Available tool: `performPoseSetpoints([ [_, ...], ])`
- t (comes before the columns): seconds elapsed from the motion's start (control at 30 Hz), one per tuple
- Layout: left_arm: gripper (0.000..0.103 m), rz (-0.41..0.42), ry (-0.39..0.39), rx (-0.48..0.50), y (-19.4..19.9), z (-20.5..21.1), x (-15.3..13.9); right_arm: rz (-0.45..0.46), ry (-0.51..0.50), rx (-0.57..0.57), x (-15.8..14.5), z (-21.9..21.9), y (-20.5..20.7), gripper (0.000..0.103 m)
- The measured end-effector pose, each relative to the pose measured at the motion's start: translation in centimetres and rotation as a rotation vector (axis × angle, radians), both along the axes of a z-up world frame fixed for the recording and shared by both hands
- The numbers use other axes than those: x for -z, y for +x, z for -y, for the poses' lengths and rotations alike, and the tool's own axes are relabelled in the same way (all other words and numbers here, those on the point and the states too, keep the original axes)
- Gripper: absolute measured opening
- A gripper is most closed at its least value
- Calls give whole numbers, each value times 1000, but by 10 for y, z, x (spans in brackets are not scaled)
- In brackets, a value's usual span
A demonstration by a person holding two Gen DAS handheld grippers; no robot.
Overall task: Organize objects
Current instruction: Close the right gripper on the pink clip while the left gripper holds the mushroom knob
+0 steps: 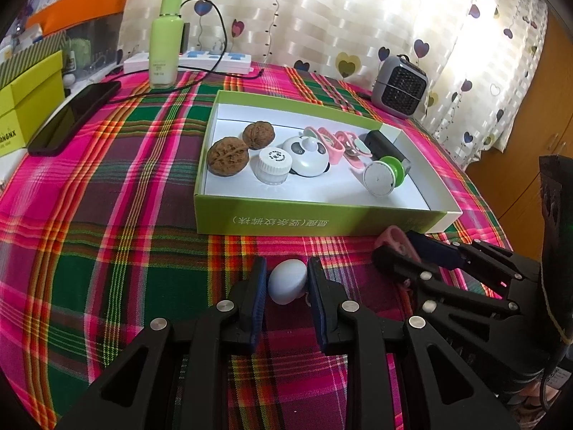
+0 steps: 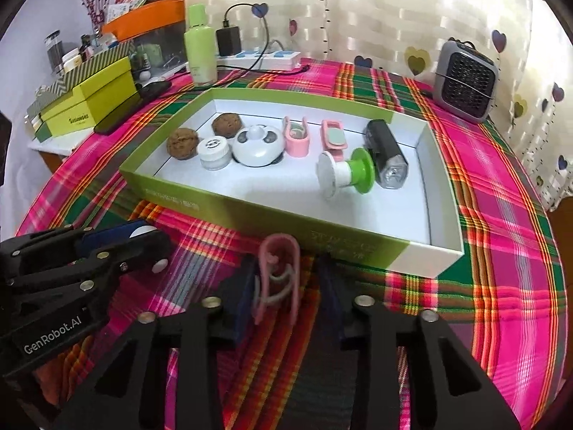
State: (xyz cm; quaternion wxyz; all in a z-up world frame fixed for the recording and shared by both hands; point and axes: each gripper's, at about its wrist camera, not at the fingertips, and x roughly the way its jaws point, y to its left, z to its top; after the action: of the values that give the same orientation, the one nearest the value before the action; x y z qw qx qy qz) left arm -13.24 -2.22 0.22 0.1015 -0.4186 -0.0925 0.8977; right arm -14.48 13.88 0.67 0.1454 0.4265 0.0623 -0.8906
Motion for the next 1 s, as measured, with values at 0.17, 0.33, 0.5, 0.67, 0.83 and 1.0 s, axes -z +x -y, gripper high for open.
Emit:
performPoseSetpoints([
  [0.17,22,-1,-16,0,0,-3,1,8,-34,15,0,-7,-1,24],
  [0.33,22,-1,-37,0,0,-5,0,9,-41,10,0,-7,1,24],
  [0.5,22,-2,-43,-6,1,-6,0,15,-63,12,0,-11,4,24],
  [0.67,22,-1,-54,-11,1,-7,-1,16,-63,1,-1,-11,6,24],
  [0.83,20,0,-53,-17,2,-7,-1,17,-69,2,-1,-12,6,24],
  [1.0,20,-1,-54,-27,3,-7,-1,18,-73,3,-1,-12,7,24],
])
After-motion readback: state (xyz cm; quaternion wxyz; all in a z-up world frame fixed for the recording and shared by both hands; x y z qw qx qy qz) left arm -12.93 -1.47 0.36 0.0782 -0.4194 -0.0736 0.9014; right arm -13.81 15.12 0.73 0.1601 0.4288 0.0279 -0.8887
